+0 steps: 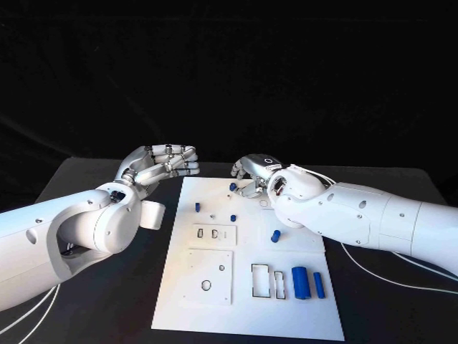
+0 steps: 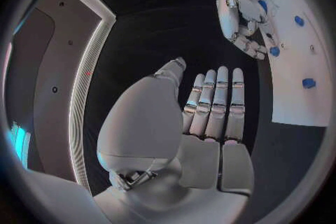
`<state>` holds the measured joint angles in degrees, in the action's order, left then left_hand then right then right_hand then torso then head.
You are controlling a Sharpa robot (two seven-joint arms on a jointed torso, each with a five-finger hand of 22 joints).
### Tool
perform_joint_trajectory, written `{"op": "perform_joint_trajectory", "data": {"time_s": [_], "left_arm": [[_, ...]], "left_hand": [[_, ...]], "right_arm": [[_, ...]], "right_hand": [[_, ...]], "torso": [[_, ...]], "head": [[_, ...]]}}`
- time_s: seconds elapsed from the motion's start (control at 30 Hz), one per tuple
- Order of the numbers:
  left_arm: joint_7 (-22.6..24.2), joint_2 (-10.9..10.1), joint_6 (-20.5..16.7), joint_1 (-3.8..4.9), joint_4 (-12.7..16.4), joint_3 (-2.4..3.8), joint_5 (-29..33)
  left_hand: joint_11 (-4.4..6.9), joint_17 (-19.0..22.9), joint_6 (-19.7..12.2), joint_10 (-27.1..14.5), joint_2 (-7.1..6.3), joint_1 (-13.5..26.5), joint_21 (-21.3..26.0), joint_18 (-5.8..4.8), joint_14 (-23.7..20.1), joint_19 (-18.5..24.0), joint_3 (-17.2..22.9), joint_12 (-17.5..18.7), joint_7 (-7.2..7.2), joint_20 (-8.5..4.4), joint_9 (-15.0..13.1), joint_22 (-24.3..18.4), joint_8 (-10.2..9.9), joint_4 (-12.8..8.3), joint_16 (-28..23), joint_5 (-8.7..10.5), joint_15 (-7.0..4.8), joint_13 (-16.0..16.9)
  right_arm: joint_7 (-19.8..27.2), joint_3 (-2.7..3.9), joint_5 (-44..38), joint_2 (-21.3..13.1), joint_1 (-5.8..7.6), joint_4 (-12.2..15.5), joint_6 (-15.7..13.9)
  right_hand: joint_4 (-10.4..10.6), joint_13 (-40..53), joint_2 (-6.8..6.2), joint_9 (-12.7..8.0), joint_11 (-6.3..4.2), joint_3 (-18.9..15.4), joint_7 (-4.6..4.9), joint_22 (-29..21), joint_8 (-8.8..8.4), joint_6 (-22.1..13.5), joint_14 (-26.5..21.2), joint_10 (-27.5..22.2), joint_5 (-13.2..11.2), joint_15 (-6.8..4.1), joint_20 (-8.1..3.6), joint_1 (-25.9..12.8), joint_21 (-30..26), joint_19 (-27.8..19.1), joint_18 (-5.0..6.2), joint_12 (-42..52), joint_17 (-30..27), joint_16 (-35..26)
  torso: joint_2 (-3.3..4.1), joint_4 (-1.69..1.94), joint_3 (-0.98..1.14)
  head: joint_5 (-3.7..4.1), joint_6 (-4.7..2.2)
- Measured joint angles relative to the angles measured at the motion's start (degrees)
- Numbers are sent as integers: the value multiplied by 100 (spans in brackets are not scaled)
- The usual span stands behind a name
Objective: Assemble the parts on the task board
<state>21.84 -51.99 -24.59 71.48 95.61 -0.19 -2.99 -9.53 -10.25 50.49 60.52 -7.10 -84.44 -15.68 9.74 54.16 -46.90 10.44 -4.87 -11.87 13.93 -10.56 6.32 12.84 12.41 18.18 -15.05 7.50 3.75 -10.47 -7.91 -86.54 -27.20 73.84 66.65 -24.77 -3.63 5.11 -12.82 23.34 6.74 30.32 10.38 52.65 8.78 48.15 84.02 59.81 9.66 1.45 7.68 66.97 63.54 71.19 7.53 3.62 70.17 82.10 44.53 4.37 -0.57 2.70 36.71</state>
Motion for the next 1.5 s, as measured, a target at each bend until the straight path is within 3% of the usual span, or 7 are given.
{"op": "perform_joint_trajectory", "data": {"time_s": [0.37,0.6,0.67,0.7,0.8,1.03,1.5], "left_arm": [[-5,-35,-1,0,-30,-1,-1],[-7,-48,-1,0,-76,-2,-1],[-7,-46,0,0,-88,-2,-1],[-7,-45,1,0,-95,-2,-1],[-8,-40,3,0,-106,-2,-1],[-10,-23,15,-1,-122,-2,-1],[-15,-23,36,-2,-139,-3,0]], "left_hand": [[0,0,0,0,0,0,0,-1,0,0,0,22,0,0,0,-6,0,0,-28,0,0,0],[0,-5,0,0,0,0,-1,-1,0,0,0,22,0,0,0,-6,0,0,-28,0,0,0],[0,-5,0,0,0,0,-1,-1,0,0,0,22,0,0,0,-6,0,0,-28,0,0,0],[0,-5,0,0,0,0,-1,-1,0,0,0,22,0,0,0,-6,0,0,-28,0,0,0],[0,-4,0,0,0,0,-1,-1,0,0,0,22,0,0,0,-6,0,0,-28,0,0,0],[0,-4,0,0,0,0,-1,-1,0,0,0,22,0,0,0,-5,0,0,-28,0,0,0],[0,-3,0,0,0,0,-1,0,0,0,0,22,0,0,0,-12,0,0,-28,0,0,0]], "right_arm": [[23,29,104,-759,99,745,-122],[8,86,464,-1594,284,1452,-143],[7,93,604,-1764,314,1541,-113],[5,94,695,-1854,328,1583,-81],[-9,95,875,-1994,342,1616,25],[-88,95,1144,-2050,351,1459,356],[-142,76,1281,-1869,221,1189,726]], "right_hand": [[24,56,99,-44,-21,-265,-14,210,128,348,1,317,145,-1,-9,205,104,115,0,212,157,69],[146,277,-8,-32,-203,-225,-126,475,203,535,1,1069,135,-87,-124,98,293,272,0,533,357,184],[278,428,-106,-32,-234,-482,-159,531,114,349,-8,1248,71,-123,-154,0,313,301,1,666,426,227],[403,636,-61,-4,-266,-1052,-166,567,73,230,-8,1299,159,-137,-176,45,313,324,1,809,467,261],[710,1165,84,71,-326,-2182,-202,638,52,93,2,1454,277,-189,-206,411,353,354,0,1267,480,288],[1938,4388,105,313,-378,-3133,-263,1123,75,-23,2,1227,440,-270,-268,1404,655,559,-57,4547,480,573],[2030,6703,196,463,-346,-3139,-261,1507,231,-24,2,1808,666,-270,-236,1493,868,669,-139,6978,479,706]], "torso": [[-8,-34,12],[-35,-99,38],[-45,-118,48],[-48,-123,50],[-58,-137,59],[-65,-144,72],[-60,-132,64]], "head": [[2,-41],[20,-74],[24,-75],[25,-75],[31,-76],[36,-58],[14,-30]]}}
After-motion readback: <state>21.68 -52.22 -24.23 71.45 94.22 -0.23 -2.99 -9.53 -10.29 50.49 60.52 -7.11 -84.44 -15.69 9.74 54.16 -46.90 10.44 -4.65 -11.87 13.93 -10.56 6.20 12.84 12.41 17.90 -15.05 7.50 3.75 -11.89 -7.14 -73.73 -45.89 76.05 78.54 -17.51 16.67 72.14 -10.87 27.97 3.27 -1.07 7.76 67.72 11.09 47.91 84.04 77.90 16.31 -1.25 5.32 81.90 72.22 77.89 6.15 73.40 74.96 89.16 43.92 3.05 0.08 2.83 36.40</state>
